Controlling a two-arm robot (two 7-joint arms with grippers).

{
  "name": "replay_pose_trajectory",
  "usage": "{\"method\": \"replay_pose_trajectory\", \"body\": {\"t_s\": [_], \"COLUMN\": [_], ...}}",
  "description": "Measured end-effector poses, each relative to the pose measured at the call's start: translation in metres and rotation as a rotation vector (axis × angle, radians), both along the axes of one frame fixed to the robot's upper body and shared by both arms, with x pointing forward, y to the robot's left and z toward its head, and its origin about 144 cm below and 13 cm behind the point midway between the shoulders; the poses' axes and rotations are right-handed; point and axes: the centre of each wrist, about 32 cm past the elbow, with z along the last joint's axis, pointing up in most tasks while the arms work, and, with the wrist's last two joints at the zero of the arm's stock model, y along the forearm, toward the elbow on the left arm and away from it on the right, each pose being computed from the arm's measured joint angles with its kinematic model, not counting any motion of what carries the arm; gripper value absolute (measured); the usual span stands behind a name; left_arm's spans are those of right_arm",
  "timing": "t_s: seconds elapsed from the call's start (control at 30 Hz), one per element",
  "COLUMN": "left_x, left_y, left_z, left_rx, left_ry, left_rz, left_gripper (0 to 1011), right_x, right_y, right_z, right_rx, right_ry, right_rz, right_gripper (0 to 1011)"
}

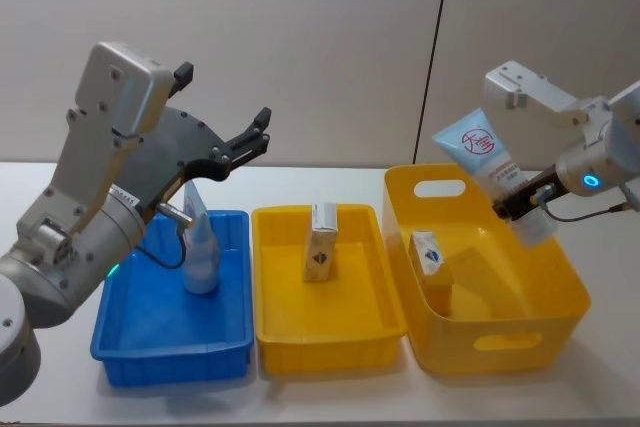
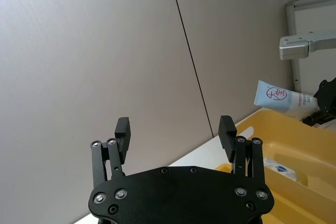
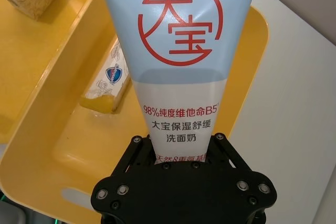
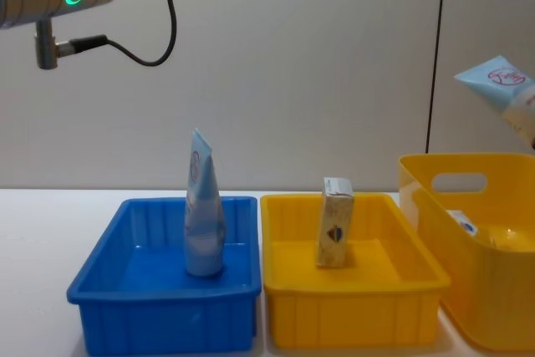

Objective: Bimanual collaborative sorting of washing and personal care products

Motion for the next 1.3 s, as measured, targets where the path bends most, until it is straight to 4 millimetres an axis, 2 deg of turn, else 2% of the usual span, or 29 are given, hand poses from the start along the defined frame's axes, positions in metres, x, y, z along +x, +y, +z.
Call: {"method": "replay_pose_trajectory", "body": {"t_s": [0.3,0.43,0.77,1.03,1.13,1.3], "left_x": [0.0,0.0,0.0,0.0,0.0,0.0], "left_y": [0.0,0.0,0.0,0.0,0.0,0.0], "left_z": [0.0,0.0,0.0,0.0,0.0,0.0], "left_rx": [0.0,0.0,0.0,0.0,0.0,0.0], "left_ry": [0.0,0.0,0.0,0.0,0.0,0.0], "left_rz": [0.0,0.0,0.0,0.0,0.0,0.0], "left_gripper": [1001,1001,1001,1001,1002,1001], "right_x": [0.0021,0.0026,0.0034,0.0037,0.0037,0.0038], "right_y": [0.0013,0.0016,0.0022,0.0026,0.0026,0.0026], "right_z": [0.0029,0.0035,0.0044,0.0049,0.0049,0.0048], "right_rx": [-0.01,-0.012,-0.016,-0.017,-0.018,-0.018], "right_ry": [-0.001,-0.001,-0.001,-0.002,-0.002,-0.001], "right_rz": [0.006,0.008,0.01,0.011,0.011,0.011], "right_gripper": [246,349,713,933,1001,1003]}}
